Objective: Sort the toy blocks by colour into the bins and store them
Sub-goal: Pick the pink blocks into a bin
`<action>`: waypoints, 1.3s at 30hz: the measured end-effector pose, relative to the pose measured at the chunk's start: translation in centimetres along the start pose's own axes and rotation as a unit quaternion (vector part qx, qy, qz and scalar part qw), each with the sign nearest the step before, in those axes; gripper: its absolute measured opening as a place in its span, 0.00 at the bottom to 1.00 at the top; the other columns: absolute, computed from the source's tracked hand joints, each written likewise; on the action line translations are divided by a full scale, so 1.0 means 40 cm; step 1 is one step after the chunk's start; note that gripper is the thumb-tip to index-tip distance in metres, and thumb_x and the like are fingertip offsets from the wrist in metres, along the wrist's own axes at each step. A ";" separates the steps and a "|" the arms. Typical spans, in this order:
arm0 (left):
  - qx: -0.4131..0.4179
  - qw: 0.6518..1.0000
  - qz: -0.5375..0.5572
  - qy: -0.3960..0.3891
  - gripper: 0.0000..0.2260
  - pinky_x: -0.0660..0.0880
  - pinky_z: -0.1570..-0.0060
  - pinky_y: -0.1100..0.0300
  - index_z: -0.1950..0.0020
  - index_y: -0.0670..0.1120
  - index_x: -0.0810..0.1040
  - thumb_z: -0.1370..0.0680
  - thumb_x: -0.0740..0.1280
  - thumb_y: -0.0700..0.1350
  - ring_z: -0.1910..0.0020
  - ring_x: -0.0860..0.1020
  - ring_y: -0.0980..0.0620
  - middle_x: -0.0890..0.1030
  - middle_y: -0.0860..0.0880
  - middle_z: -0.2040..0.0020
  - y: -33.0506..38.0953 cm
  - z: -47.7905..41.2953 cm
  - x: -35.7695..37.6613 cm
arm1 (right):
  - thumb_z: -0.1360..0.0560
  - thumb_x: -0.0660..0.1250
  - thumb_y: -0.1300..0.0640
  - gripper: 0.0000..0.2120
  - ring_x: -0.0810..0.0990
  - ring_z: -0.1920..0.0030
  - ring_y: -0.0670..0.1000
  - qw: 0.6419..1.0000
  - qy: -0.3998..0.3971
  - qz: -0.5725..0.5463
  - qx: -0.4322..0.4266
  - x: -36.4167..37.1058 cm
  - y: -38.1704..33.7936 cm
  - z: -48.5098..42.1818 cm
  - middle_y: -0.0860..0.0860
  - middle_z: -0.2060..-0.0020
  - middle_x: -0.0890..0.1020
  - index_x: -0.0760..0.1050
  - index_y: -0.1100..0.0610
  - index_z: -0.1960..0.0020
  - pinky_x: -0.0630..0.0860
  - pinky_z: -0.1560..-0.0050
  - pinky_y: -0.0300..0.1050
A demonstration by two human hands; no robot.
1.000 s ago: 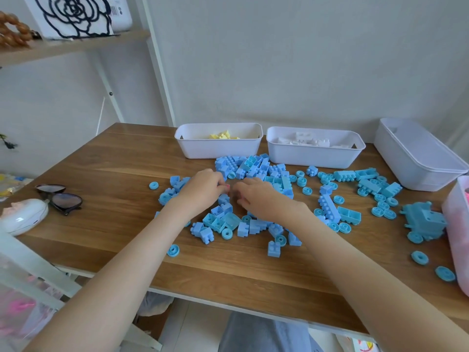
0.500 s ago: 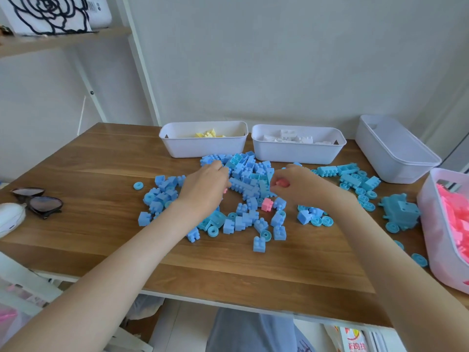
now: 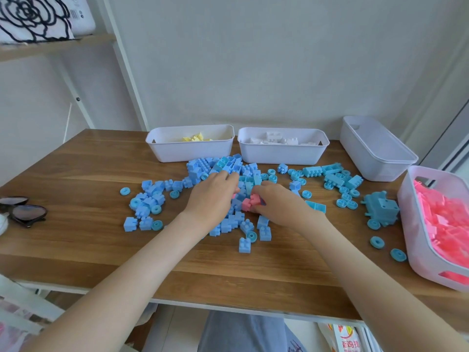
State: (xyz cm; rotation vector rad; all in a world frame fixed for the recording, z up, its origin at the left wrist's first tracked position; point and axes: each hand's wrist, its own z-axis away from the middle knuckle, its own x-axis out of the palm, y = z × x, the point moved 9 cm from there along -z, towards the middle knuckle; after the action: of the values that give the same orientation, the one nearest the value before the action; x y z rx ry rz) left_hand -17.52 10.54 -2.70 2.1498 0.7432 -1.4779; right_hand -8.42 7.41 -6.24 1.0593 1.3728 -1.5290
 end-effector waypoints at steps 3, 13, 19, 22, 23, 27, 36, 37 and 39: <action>-0.008 1.000 0.001 -0.012 0.04 0.64 0.64 0.60 0.48 0.44 0.69 0.18 0.56 0.43 0.55 0.72 0.52 0.75 0.49 0.52 0.011 0.001 -0.006 | 0.23 0.62 0.50 0.10 0.71 0.57 0.48 1.000 0.017 -0.017 -0.004 -0.011 -0.001 0.007 0.49 0.56 0.70 0.72 0.57 0.49 0.66 0.57 0.42; -0.096 0.995 0.015 -0.007 0.01 0.63 0.65 0.59 0.47 0.44 0.66 0.18 0.56 0.40 0.57 0.75 0.47 0.74 0.47 0.54 0.017 0.005 0.000 | 0.21 0.60 0.54 0.12 0.77 0.46 0.53 0.991 0.075 0.101 -0.035 -0.026 -0.051 -0.012 0.51 0.45 0.73 0.70 0.56 0.39 0.71 0.58 0.45; -0.099 0.995 0.029 -0.009 0.07 0.73 0.58 0.53 0.42 0.41 0.68 0.19 0.56 0.40 0.54 0.77 0.43 0.75 0.44 0.50 0.047 -0.019 -0.046 | 0.21 0.59 0.54 0.12 0.77 0.47 0.55 0.994 0.064 0.082 -0.032 -0.009 -0.046 -0.011 0.52 0.46 0.73 0.72 0.57 0.40 0.69 0.60 0.46; -0.112 0.988 0.103 -0.026 0.02 0.69 0.60 0.56 0.48 0.42 0.69 0.19 0.57 0.39 0.55 0.75 0.46 0.73 0.45 0.51 0.067 -0.027 -0.037 | 0.21 0.58 0.56 0.10 0.78 0.48 0.55 0.995 0.060 0.075 -0.024 -0.038 -0.031 0.002 0.53 0.48 0.75 0.73 0.57 0.43 0.72 0.58 0.46; -0.111 0.986 0.123 -0.023 0.02 0.67 0.61 0.59 0.50 0.43 0.69 0.19 0.57 0.40 0.56 0.74 0.48 0.73 0.46 0.53 0.076 -0.033 -0.037 | 0.21 0.58 0.56 0.10 0.78 0.47 0.55 0.995 0.068 0.072 -0.017 -0.056 -0.015 0.011 0.53 0.48 0.76 0.72 0.57 0.43 0.72 0.57 0.46; -0.085 0.974 0.210 -0.012 0.07 0.63 0.64 0.61 0.54 0.44 0.68 0.18 0.56 0.43 0.58 0.72 0.51 0.73 0.47 0.54 0.156 -0.081 -0.047 | 0.21 0.58 0.55 0.09 0.77 0.49 0.55 0.993 0.098 0.042 0.041 -0.148 0.088 0.075 0.53 0.47 0.77 0.69 0.58 0.44 0.69 0.57 0.45; -0.006 0.947 0.313 -0.076 0.07 0.70 0.58 0.57 0.56 0.45 0.71 0.19 0.58 0.44 0.56 0.76 0.49 0.75 0.46 0.52 0.431 -0.184 -0.013 | 0.23 0.64 0.53 0.06 0.72 0.61 0.52 0.959 0.215 -0.006 0.185 -0.361 0.373 0.320 0.49 0.60 0.74 0.68 0.54 0.55 0.66 0.63 0.44; 0.005 0.942 0.327 -0.081 0.08 0.72 0.56 0.56 0.57 0.45 0.71 0.19 0.59 0.44 0.55 0.76 0.48 0.76 0.46 0.52 0.464 -0.191 -0.011 | 0.24 0.64 0.53 0.06 0.73 0.61 0.53 0.952 0.228 -0.006 0.204 -0.374 0.411 0.349 0.50 0.61 0.75 0.70 0.55 0.54 0.67 0.64 0.44; 0.030 0.931 0.354 -0.085 0.08 0.75 0.52 0.52 0.58 0.45 0.71 0.19 0.60 0.43 0.54 0.78 0.48 0.76 0.45 0.50 0.538 -0.203 -0.008 | 0.24 0.65 0.54 0.06 0.75 0.60 0.54 0.937 0.261 -0.023 0.229 -0.394 0.485 0.409 0.52 0.59 0.78 0.72 0.56 0.52 0.70 0.61 0.46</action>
State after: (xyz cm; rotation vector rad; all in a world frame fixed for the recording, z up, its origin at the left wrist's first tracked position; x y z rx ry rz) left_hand 1.95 -1.01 1.34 1.9765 -0.1510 -1.2578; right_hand 13.84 -9.99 3.42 1.8378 1.4152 -1.7225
